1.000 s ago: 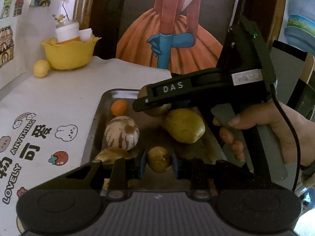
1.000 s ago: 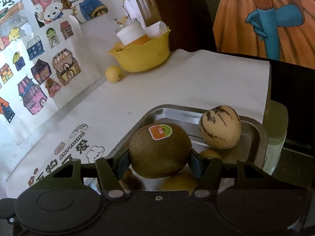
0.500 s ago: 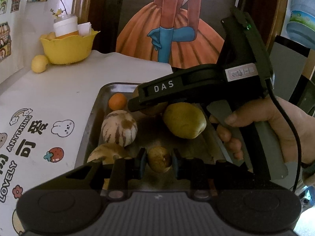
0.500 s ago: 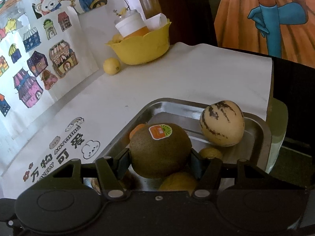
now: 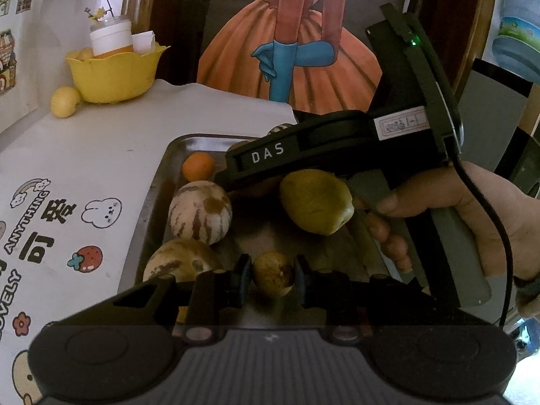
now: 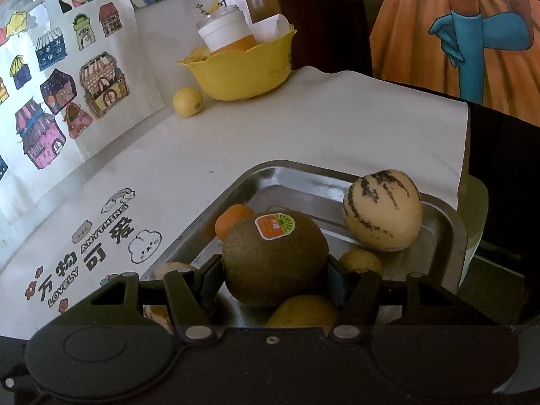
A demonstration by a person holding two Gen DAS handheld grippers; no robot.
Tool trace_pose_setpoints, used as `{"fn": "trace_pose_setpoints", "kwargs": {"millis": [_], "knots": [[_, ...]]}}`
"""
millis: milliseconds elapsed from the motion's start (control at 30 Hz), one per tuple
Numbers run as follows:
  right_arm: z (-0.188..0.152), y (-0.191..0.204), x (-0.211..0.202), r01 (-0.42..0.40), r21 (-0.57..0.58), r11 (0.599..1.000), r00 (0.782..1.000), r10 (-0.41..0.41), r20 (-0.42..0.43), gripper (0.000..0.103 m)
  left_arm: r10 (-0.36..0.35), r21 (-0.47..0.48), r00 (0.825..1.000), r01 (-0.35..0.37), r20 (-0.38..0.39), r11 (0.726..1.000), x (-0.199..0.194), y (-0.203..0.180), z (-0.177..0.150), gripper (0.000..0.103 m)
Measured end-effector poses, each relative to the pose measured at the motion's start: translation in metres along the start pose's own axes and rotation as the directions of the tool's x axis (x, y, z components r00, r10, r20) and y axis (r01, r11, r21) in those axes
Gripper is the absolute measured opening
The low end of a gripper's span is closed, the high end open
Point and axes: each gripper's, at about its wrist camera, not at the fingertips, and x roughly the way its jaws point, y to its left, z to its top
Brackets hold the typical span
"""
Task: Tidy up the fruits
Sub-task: 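Lower and open the left tool on the tray while the right tool releases the kiwi there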
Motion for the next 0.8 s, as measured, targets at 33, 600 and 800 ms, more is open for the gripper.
{"fn": "trace_pose_setpoints", "kwargs": {"millis": [33, 600, 800], "knots": [[0.0001, 0.0001, 0.0, 0.001, -0.001, 1.0, 1.0, -0.001, 0.0, 0.064, 0.0, 0.0, 1.0, 0.0, 0.0, 1.0, -0.0002, 0.0003, -0.0001, 0.029], [-0.0009, 0.0022, 0.0002, 0.002, -0.006, 1.0, 1.0, -0.002, 0.004, 0.066, -0.009, -0.019, 1.0, 0.009, -0.002, 1.0, -0.0003, 0.0025, -0.0008, 0.029], [-0.0012, 0.0012, -0.001, 0.002, -0.002, 1.0, 1.0, -0.002, 0.005, 0.066, -0.011, -0.03, 1.0, 0.011, -0.007, 0.999, -0.0004, 0.0032, -0.0007, 0.029]]}}
